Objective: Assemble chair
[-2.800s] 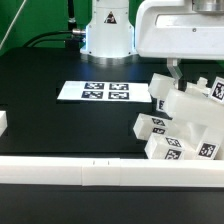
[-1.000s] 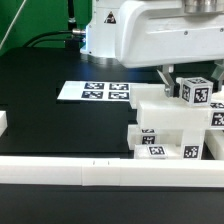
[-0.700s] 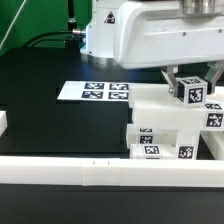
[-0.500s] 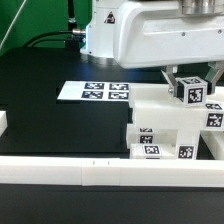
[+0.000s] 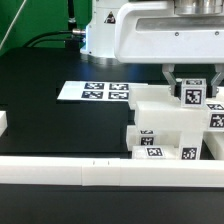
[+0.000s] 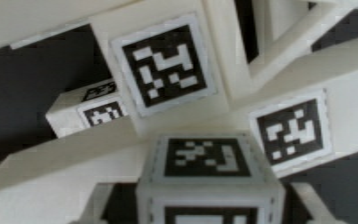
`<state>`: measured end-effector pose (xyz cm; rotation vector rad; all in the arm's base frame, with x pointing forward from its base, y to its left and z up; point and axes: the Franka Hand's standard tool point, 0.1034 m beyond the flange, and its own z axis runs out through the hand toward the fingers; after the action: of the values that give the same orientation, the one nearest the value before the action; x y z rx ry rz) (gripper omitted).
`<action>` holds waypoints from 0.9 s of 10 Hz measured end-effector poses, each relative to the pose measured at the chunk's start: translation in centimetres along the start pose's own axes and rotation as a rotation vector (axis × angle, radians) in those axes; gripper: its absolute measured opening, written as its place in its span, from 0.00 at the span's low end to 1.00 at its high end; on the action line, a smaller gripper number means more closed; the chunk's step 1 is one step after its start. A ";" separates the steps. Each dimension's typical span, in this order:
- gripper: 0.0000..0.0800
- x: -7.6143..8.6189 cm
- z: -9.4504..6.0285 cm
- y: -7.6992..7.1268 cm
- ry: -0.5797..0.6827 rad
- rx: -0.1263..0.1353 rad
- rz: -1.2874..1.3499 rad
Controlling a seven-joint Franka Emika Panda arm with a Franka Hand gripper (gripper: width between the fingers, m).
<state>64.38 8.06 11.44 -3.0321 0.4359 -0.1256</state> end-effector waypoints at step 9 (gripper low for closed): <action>0.35 0.1 0.1 0.4 -0.035 0.045 0.646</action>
Offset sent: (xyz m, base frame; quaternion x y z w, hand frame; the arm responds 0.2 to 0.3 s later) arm 0.0000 0.0000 0.0000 0.0000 0.0000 0.1938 0.9810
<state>64.34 7.65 11.35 -2.6770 1.3418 -0.0393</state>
